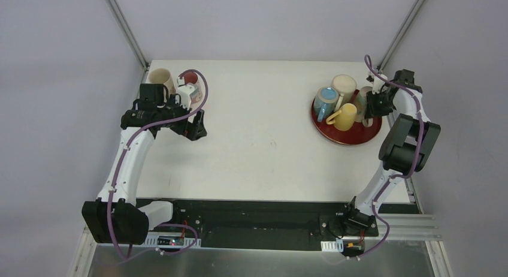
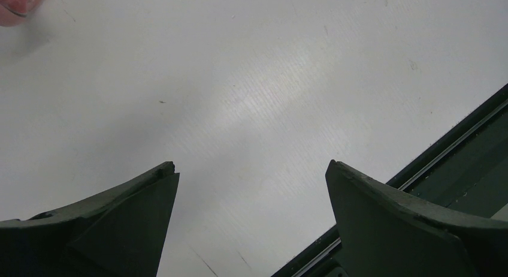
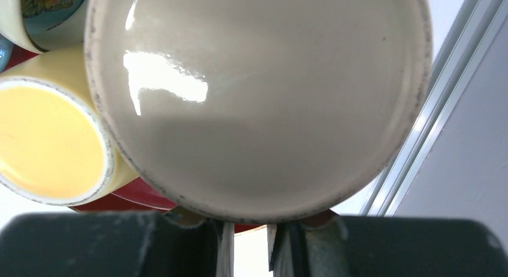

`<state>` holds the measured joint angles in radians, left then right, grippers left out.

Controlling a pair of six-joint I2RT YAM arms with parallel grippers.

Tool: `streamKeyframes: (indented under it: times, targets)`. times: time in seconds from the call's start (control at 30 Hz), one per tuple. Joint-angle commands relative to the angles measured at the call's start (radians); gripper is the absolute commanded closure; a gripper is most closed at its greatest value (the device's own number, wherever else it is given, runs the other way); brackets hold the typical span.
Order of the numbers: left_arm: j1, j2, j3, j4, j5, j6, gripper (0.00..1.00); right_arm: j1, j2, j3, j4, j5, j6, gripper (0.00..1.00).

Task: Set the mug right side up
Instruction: Pick up the cup from the tray.

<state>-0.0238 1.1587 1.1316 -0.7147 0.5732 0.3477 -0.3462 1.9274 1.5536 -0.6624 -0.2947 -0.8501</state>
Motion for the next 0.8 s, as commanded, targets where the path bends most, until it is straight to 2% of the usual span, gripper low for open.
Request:
streamKeyframes:
  times: [0.0, 0.17, 0.77]
  targets:
    - [0.012, -0.031, -0.008, 0.017, 0.038, -0.009, 0.01, 0.004, -0.038, -0.023, 0.046, -0.003, 0.017, 0.87]
    - [0.013, -0.032, -0.009, 0.017, 0.045, -0.011, 0.01, 0.004, -0.07, -0.081, 0.119, 0.007, 0.037, 0.99]
    - [0.015, -0.032, -0.007, 0.018, 0.056, -0.015, 0.01, -0.006, -0.254, -0.25, 0.369, -0.029, 0.126, 1.0]
